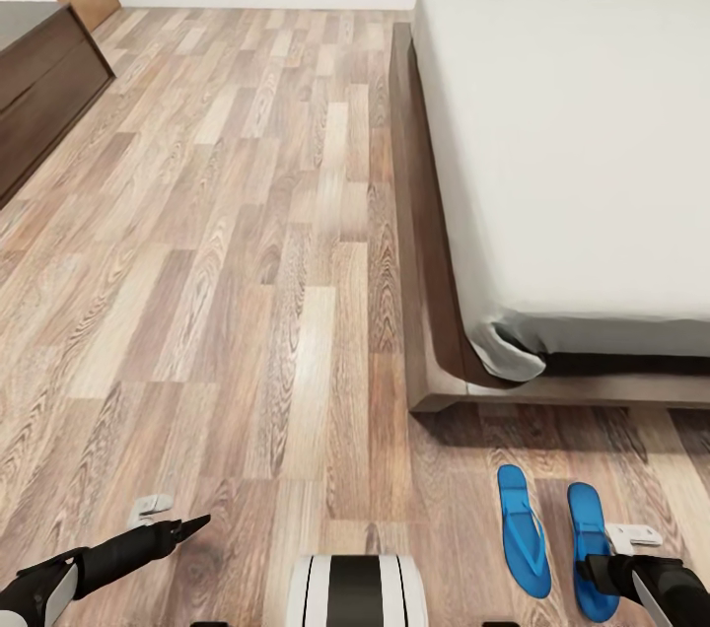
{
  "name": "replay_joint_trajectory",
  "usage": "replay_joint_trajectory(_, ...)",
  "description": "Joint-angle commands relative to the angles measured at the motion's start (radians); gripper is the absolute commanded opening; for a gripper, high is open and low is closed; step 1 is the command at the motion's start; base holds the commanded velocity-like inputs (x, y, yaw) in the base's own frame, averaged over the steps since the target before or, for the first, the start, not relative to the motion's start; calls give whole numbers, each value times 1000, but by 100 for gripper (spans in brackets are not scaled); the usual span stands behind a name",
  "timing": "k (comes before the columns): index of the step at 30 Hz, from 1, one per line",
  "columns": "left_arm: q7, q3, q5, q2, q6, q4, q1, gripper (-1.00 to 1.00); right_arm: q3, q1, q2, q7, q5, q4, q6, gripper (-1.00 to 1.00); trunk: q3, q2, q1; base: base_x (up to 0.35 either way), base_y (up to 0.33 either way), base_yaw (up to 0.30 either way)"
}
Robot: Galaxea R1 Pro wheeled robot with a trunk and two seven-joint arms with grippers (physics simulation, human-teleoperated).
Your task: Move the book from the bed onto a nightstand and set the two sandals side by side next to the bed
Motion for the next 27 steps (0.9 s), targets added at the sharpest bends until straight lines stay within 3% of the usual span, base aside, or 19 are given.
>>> replay_joint_trajectory(1,-6,9,-7,0,10,-1,-1,100,-3,0,0,4,-3,-2,6,-100,-5,-1,0,0,0,0)
replay_joint_trajectory(8,-6,9,-7,0,10,-1,-1,100,-3,0,0,4,-3,-2,6,-100,-32,-2,3,0,0,0)
replay_joint_trajectory(27,-6,12,-5,0,7,0,-1,100,-3,0,0,4,-3,-2,6,-100,-32,-2,3,51,0,0)
